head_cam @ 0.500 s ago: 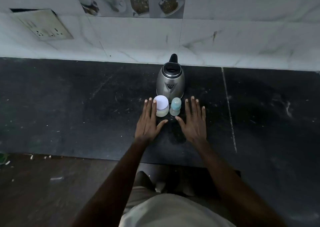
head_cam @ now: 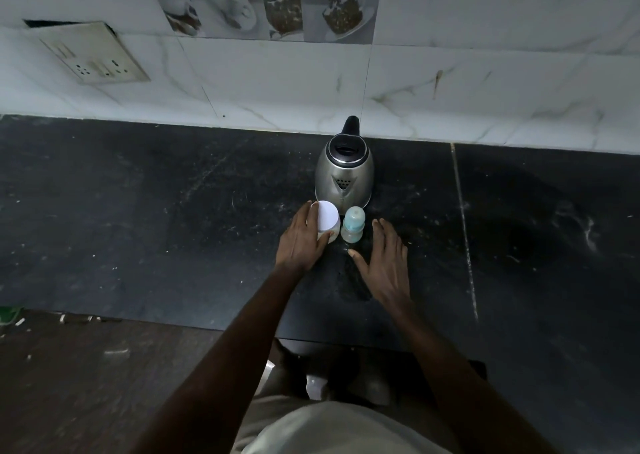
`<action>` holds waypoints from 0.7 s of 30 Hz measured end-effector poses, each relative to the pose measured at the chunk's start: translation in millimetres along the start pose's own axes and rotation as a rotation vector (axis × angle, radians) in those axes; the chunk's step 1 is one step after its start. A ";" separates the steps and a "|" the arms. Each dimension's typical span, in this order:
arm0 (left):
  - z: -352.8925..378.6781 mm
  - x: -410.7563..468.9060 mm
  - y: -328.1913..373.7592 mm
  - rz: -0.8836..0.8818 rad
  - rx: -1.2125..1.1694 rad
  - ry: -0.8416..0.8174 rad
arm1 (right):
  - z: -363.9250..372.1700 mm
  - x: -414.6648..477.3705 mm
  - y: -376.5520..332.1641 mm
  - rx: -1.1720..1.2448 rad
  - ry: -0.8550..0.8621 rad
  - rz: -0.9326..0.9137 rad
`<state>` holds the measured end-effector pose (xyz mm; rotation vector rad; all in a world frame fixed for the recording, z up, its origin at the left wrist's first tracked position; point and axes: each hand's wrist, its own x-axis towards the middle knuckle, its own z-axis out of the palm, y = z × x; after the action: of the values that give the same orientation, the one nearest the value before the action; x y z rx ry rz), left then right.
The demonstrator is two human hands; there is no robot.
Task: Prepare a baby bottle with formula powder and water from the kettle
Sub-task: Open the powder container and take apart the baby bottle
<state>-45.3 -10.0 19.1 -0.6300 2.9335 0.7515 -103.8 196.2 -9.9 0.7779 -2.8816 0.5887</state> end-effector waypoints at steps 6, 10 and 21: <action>-9.5 -2.0 2.4 -0.031 -0.060 0.031 | 3.1 -6.2 -2.4 0.074 0.092 -0.048; -11.6 -9.4 -3.5 -0.017 -0.061 -0.020 | 8.6 -14.6 -12.1 0.161 0.036 -0.089; -27.5 -37.6 -22.3 0.130 -0.073 -0.249 | 31.6 -19.6 -40.8 0.509 -0.337 0.022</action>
<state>-0.6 -26.7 38.8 -0.3248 2.7477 0.8825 -66.2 160.5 -28.9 0.9866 -3.0701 1.3469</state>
